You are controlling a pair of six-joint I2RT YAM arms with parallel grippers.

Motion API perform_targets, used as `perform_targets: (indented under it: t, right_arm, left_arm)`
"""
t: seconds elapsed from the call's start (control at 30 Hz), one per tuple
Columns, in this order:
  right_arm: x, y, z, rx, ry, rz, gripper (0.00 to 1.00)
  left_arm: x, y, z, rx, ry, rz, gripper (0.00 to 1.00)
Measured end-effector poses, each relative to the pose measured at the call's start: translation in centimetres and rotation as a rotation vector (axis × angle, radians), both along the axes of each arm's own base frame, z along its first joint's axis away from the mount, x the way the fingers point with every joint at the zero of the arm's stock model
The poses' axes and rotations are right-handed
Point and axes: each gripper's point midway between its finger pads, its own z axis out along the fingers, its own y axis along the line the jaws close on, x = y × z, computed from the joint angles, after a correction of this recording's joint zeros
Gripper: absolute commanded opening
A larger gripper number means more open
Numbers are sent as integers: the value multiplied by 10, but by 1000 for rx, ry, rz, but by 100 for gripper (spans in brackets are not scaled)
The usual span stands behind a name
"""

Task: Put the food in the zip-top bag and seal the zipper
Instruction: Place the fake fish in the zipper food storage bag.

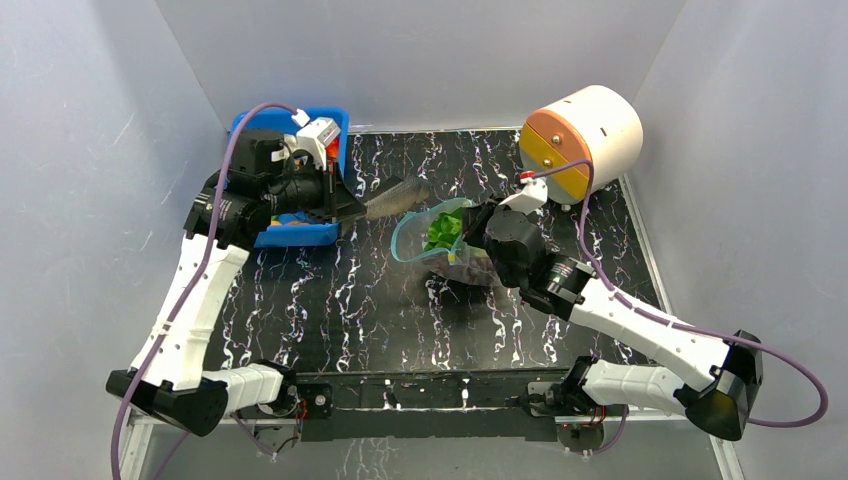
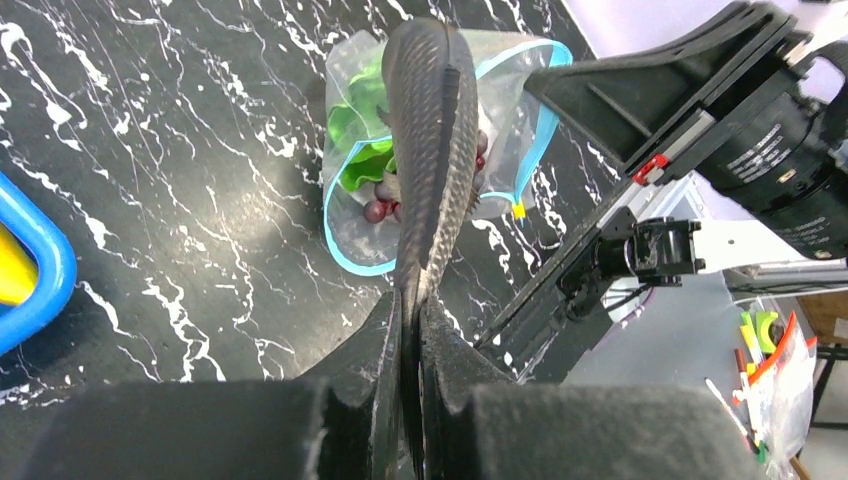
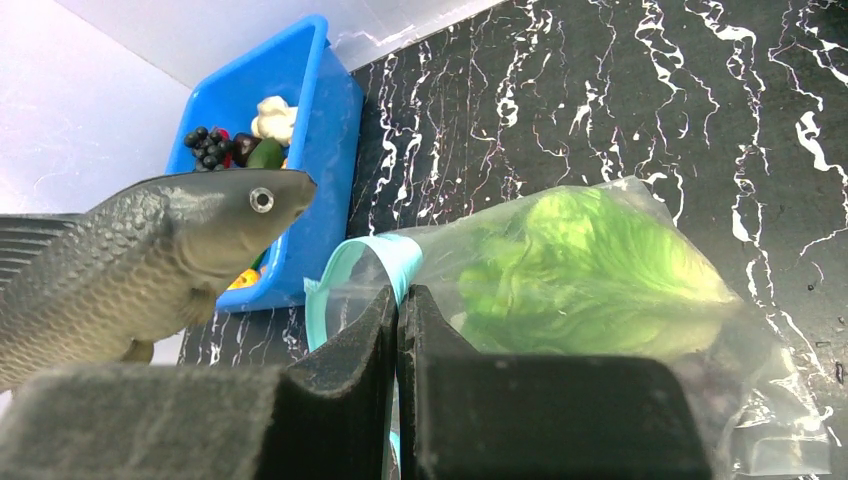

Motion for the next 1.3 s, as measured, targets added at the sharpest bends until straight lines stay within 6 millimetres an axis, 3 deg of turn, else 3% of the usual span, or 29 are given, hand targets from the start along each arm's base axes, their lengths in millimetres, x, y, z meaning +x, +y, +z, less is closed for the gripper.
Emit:
perform_targets:
  t: [0.23, 0.47, 0.73, 0.87, 1.1, 1.3]
  right_arm:
    - [0, 4, 4, 7, -16, 20, 0]
    - [-1, 6, 10, 17, -33, 39, 0]
    - [-3, -1, -15, -32, -4, 21, 0]
    - [-6, -6, -15, -39, -14, 24, 0]
    - [-11, -2, 2, -26, -72, 82, 0]
    - [-14, 3, 2, -21, -76, 117, 0]
  left_arm:
    - [-9, -5, -16, -6, 51, -47, 0]
    - [-21, -11, -19, -17, 86, -94, 0]
    - [-38, -15, -18, -20, 91, -155, 0]
    - [-48, -19, -18, -9, 73, -193, 0]
    - [-47, -25, -28, -6, 127, -214, 0]
    - [-44, -34, -32, -42, 190, -218, 0]
